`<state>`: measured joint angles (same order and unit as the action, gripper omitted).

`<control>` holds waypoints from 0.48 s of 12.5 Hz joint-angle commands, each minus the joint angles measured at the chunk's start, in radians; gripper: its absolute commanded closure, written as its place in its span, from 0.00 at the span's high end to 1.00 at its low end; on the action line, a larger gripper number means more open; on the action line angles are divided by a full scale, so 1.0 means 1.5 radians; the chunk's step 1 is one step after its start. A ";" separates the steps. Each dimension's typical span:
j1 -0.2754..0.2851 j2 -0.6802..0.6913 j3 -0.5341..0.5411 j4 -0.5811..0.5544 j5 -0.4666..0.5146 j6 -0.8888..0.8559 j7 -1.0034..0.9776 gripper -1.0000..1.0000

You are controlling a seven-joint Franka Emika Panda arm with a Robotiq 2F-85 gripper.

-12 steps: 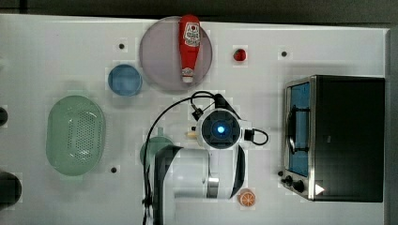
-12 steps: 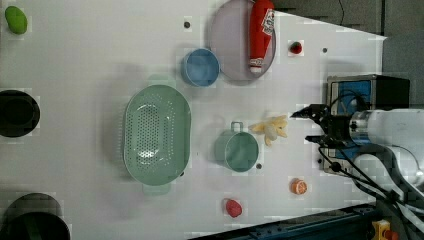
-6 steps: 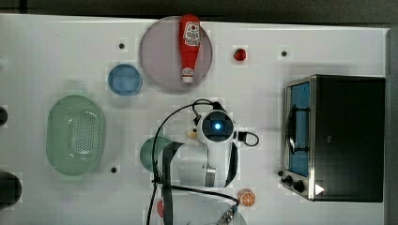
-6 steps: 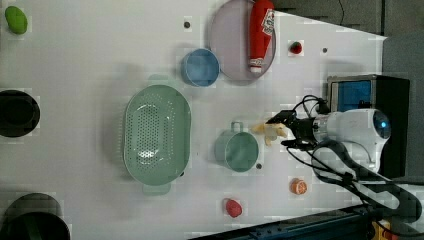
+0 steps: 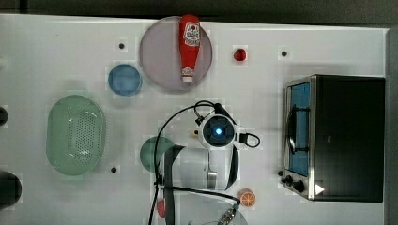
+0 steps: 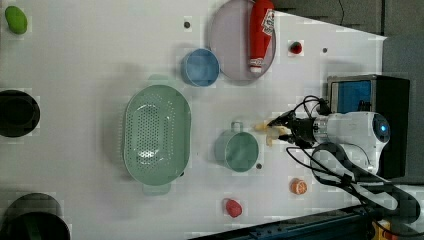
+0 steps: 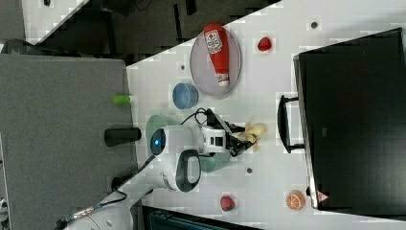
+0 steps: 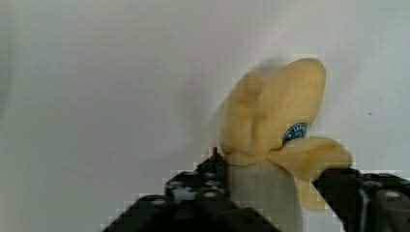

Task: Pick banana from table and place on oven.

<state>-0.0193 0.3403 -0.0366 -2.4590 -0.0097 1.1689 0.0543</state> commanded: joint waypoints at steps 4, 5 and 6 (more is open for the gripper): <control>0.006 -0.020 -0.004 0.003 0.011 0.009 0.026 0.18; 0.006 -0.037 -0.002 0.004 0.011 0.008 0.026 0.18; 0.006 -0.062 0.001 0.005 0.011 0.007 0.026 0.18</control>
<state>-0.0021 0.3066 -0.0357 -2.4609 0.0087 1.1738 0.0549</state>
